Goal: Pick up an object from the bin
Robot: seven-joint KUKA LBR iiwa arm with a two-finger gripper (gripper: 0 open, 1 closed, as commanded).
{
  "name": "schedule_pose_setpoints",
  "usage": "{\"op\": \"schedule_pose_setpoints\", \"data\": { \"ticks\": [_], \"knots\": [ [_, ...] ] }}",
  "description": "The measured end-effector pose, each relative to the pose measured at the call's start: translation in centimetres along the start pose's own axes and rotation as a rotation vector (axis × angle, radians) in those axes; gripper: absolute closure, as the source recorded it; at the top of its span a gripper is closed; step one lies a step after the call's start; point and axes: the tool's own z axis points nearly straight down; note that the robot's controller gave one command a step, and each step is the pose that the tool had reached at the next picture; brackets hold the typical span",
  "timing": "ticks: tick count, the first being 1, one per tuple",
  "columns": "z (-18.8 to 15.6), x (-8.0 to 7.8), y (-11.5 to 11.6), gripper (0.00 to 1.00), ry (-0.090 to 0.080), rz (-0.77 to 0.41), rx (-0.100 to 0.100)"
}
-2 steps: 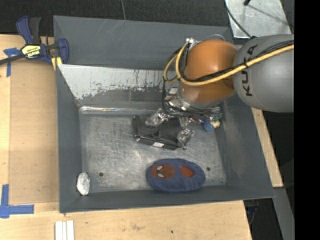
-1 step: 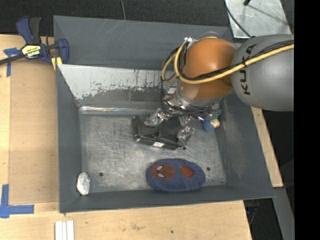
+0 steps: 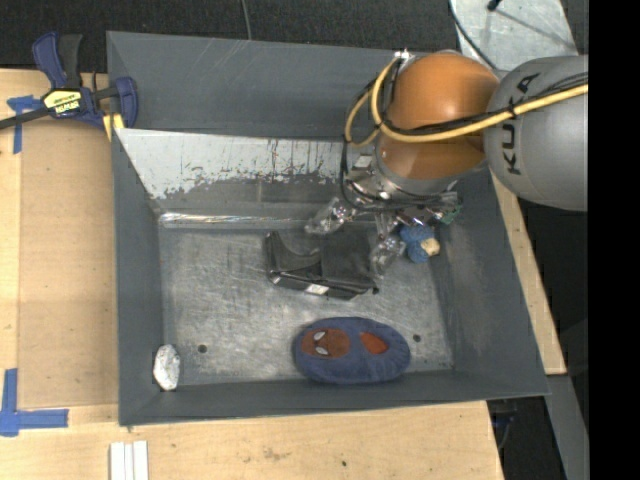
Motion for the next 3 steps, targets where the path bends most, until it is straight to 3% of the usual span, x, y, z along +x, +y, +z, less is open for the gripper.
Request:
{"op": "schedule_pose_setpoints", "data": {
  "ticks": [1,2,3],
  "knots": [
    [1.7,-0.3,-0.1,0.00,0.002,-0.009,0.004],
    [3.5,-0.1,-1.4,0.00,-0.020,-0.580,0.017],
    [3.9,-1.6,0.1,0.00,-0.012,-0.963,0.017]
  ]
}}
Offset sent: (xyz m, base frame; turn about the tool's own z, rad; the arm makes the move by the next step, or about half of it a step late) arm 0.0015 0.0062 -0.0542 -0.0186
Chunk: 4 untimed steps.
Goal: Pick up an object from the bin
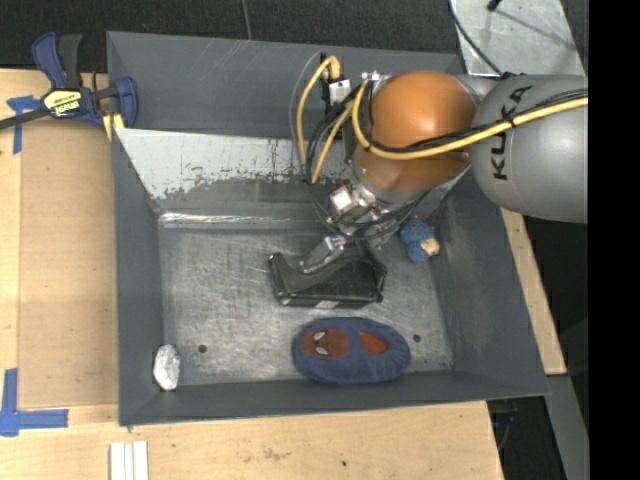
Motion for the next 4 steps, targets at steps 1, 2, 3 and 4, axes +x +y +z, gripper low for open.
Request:
{"op": "schedule_pose_setpoints", "data": {
  "ticks": [1,2,3,4],
  "knots": [
    [0.3,-0.1,0.3,1.00,-0.004,0.000,-0.011],
    [-7.3,-0.4,-0.1,1.00,0.002,-0.020,-0.019],
    [-7.7,0.2,4.2,1.00,0.000,-0.004,-0.028],
    [-7.8,2.7,7.3,1.00,0.002,0.115,-0.028]
  ]
}}
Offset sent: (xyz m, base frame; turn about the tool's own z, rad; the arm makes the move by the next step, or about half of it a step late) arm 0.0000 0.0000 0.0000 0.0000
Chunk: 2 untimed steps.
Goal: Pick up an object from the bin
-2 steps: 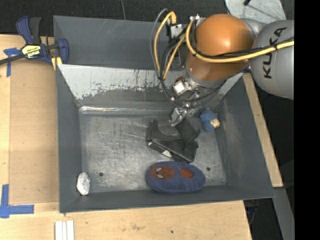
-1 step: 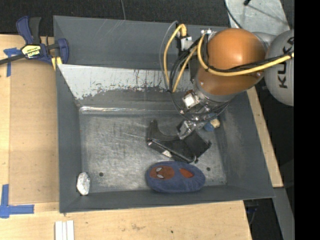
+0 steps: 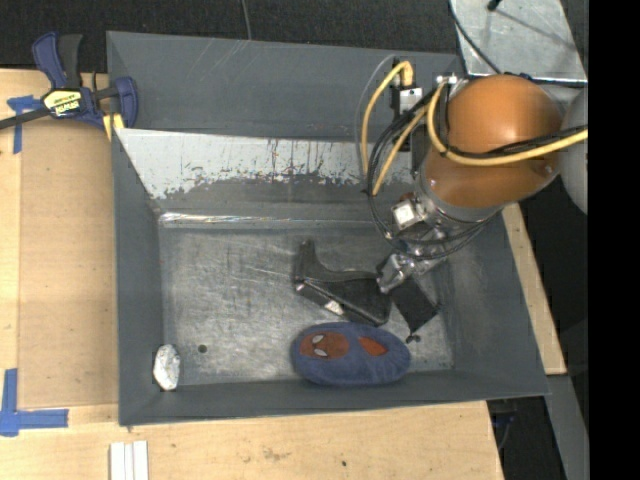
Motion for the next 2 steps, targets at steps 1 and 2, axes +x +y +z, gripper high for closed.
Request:
{"op": "schedule_pose_setpoints", "data": {
  "ticks": [1,2],
  "knots": [
    [-3.1,0.8,-0.3,1.00,0.001,-0.034,0.006],
    [-3.8,0.0,1.1,1.00,-0.001,-0.033,0.001]
  ]
}}
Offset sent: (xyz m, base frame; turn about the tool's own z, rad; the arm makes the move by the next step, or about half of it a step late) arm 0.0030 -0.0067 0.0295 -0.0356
